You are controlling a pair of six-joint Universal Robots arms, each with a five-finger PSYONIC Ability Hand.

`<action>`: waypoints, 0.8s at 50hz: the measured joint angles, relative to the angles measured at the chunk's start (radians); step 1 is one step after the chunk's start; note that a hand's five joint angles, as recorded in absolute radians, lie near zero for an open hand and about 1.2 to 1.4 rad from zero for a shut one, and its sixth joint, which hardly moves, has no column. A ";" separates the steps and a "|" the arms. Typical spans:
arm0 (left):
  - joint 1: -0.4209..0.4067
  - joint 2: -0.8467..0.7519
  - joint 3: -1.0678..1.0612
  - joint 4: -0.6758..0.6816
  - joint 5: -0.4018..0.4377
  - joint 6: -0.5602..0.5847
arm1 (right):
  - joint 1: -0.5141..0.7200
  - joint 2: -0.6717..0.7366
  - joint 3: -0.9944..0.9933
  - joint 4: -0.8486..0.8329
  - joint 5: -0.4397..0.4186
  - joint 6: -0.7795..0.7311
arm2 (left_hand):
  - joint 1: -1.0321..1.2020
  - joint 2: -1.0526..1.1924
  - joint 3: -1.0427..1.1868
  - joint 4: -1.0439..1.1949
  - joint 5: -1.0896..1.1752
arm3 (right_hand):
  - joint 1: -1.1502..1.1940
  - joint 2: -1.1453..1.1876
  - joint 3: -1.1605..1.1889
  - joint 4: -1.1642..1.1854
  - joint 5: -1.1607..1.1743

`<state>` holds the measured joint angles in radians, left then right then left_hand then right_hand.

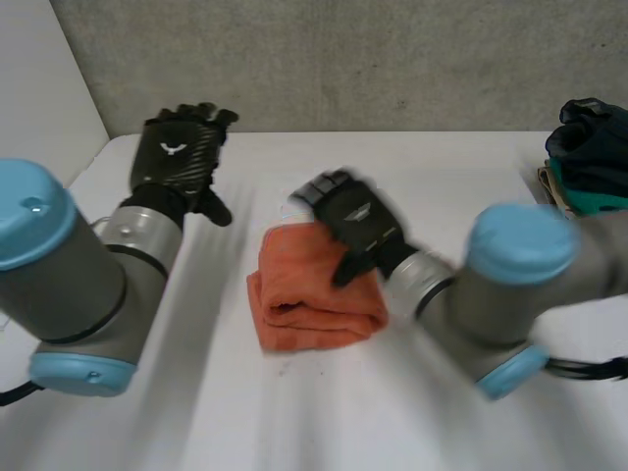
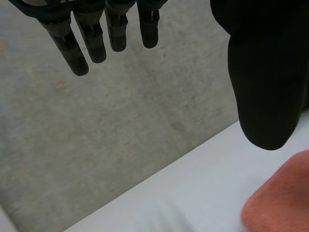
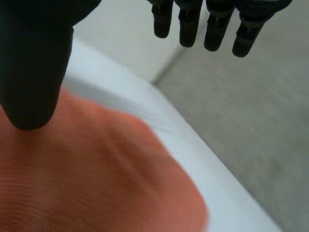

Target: Fold the laundry.

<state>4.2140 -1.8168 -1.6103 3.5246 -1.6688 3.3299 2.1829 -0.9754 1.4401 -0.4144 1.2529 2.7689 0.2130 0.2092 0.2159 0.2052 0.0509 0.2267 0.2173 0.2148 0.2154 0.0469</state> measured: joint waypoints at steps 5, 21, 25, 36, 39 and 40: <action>-0.079 -0.097 0.091 -0.019 0.003 -0.016 | -0.159 -0.110 -0.007 0.143 -0.007 0.303 | 0.000 0.000 0.000 0.000 0.000 | 0.000 0.000 0.000 0.000 0.000; -0.180 -0.452 0.365 -0.236 -0.031 -0.035 | -0.213 0.125 -0.309 0.505 -0.066 0.371 | 0.000 0.000 0.000 0.000 0.000 | 0.000 0.000 0.000 0.000 0.000; -0.173 -0.482 0.373 -0.311 -0.097 -0.004 | -0.182 0.203 -0.367 0.531 -0.110 0.348 | 0.000 0.000 0.000 0.000 0.000 | 0.000 0.000 0.000 0.000 0.000; -0.181 -0.450 0.311 -0.419 -0.160 0.046 | -0.145 0.265 -0.389 0.582 -0.037 0.117 | 0.000 0.000 0.000 0.000 0.000 | 0.000 -0.008 0.000 0.000 0.000; -0.180 -0.409 0.308 -0.424 -0.155 0.055 | -0.131 0.228 -0.375 0.581 0.035 0.021 | 0.000 0.000 0.000 0.001 0.000 | 0.000 -0.008 0.000 0.000 0.000; -0.179 -0.399 0.310 -0.423 -0.153 0.058 | -0.126 0.215 -0.370 0.577 0.047 0.005 | 0.000 0.000 0.000 0.001 0.000 | 0.000 -0.008 0.000 0.000 0.000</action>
<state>4.0351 -2.2154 -1.3008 3.1011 -1.8217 3.3878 2.0568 -0.7606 1.0697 0.1630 1.2998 2.7744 0.2130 0.2093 0.2160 0.2058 0.0509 0.2267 0.2095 0.2148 0.2155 0.0467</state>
